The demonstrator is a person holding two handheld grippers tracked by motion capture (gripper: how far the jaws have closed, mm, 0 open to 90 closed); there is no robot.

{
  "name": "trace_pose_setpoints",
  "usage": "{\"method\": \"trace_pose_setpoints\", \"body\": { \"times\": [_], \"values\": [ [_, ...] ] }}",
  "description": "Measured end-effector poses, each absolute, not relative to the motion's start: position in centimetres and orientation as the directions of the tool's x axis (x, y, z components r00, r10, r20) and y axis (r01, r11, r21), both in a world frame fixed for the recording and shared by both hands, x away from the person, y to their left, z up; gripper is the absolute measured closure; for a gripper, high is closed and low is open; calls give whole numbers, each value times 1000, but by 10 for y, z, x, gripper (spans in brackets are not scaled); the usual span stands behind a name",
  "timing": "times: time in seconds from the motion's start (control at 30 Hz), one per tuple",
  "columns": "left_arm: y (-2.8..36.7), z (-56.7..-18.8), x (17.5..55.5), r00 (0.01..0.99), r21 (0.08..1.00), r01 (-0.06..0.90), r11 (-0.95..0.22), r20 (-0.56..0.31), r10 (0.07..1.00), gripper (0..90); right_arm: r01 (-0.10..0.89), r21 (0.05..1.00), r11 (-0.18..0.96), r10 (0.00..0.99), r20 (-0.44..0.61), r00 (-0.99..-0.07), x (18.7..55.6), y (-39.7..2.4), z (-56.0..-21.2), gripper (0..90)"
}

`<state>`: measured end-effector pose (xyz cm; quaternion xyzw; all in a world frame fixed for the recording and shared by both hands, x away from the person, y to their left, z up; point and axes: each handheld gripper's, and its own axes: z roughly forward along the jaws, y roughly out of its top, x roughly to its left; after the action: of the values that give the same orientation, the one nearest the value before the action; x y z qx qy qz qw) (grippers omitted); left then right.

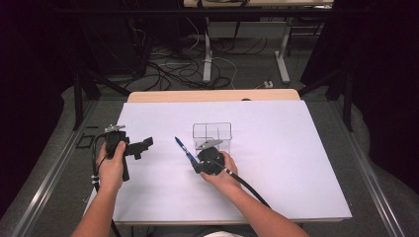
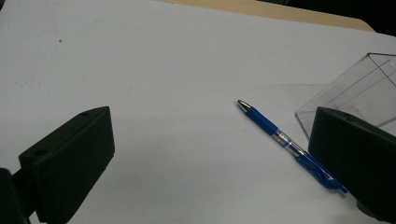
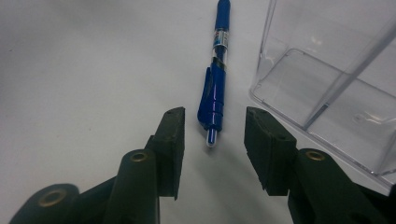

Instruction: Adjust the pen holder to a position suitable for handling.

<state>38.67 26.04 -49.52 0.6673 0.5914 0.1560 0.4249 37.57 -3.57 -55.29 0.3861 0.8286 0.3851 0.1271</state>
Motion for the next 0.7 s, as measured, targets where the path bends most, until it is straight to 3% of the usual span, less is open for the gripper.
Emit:
{"method": "trace_pose_setpoints", "body": {
  "times": [0.7],
  "values": [
    [260,-496,387,250,746,663,62,-299,921,7,534,755,380,755,81,-650,381,-22,-568,655]
  ]
}}
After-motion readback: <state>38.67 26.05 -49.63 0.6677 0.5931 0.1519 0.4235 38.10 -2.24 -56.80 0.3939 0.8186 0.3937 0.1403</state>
